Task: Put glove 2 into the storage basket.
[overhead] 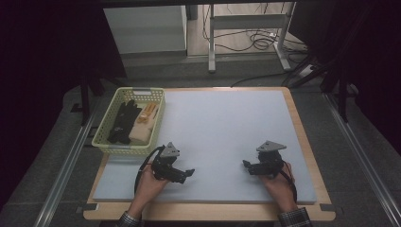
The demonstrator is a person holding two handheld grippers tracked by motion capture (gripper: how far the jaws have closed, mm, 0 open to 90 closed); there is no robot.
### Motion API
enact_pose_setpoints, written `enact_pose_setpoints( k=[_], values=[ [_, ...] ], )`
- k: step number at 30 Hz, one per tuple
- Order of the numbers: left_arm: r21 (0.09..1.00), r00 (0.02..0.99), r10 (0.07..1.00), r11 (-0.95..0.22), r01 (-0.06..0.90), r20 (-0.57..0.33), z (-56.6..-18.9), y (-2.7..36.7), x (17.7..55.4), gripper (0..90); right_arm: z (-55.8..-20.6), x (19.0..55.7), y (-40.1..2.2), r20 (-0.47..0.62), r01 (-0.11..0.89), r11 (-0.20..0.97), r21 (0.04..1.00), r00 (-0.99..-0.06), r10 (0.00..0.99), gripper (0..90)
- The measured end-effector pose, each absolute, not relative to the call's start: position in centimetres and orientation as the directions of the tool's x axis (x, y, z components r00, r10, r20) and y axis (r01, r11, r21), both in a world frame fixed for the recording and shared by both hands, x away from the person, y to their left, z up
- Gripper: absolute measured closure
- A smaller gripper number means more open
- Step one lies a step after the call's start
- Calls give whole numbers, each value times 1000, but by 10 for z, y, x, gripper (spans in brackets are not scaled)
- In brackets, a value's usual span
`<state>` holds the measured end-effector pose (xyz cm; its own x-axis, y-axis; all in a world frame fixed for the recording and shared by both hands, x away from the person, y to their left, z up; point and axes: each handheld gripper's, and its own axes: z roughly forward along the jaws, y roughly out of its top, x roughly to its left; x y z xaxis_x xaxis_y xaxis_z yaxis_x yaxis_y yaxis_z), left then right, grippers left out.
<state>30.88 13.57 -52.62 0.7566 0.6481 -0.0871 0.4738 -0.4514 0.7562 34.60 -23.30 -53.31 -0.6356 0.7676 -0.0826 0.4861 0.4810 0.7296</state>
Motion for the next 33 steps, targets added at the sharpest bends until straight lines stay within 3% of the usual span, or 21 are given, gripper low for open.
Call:
enact_pose_setpoints(
  k=[33],
  values=[
    [705,755,652,-506,496,-63,-547,126,312,37,-533,346,-233,-84,485,482,730,-636,767,156]
  ],
)
